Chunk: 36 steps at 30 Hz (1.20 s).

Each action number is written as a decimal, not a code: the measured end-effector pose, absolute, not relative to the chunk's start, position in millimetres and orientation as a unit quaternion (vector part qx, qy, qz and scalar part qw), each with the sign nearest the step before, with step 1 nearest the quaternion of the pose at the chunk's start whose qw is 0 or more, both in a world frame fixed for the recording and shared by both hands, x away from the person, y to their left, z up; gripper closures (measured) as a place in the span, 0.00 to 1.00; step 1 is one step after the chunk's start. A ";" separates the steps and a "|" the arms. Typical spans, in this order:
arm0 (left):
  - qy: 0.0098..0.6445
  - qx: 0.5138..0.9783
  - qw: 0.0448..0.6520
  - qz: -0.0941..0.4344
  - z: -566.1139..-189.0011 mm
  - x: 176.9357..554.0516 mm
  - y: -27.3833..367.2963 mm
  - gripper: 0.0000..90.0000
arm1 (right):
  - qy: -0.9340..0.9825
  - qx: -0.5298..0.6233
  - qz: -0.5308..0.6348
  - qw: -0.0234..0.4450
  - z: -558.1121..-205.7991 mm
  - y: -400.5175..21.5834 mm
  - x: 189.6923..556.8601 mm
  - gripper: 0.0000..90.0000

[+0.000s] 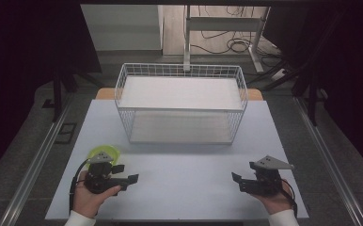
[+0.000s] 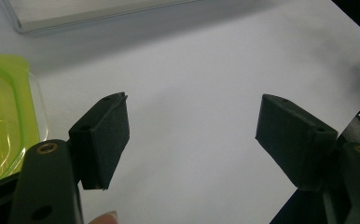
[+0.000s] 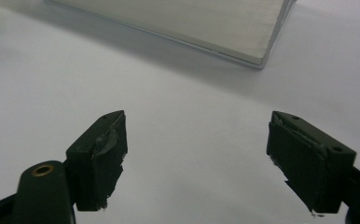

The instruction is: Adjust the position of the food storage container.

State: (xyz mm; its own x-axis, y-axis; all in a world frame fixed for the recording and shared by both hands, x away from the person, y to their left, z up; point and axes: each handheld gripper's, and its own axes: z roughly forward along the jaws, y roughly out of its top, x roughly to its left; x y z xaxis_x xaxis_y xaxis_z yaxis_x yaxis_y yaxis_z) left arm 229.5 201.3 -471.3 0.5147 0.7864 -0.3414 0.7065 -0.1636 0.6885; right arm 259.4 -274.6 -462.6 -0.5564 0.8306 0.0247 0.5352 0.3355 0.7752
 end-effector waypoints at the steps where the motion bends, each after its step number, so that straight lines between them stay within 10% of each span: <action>1: 0.490 0.761 0.422 0.048 -471.2 229.5 201.1 0.28 | 0.795 0.429 0.382 0.193 -463.2 -274.3 259.0 0.22; 36: 0.498 0.742 0.442 0.082 -443.8 225.5 223.7 0.29 | 0.806 0.432 0.366 0.172 -464.6 -268.4 259.8 0.25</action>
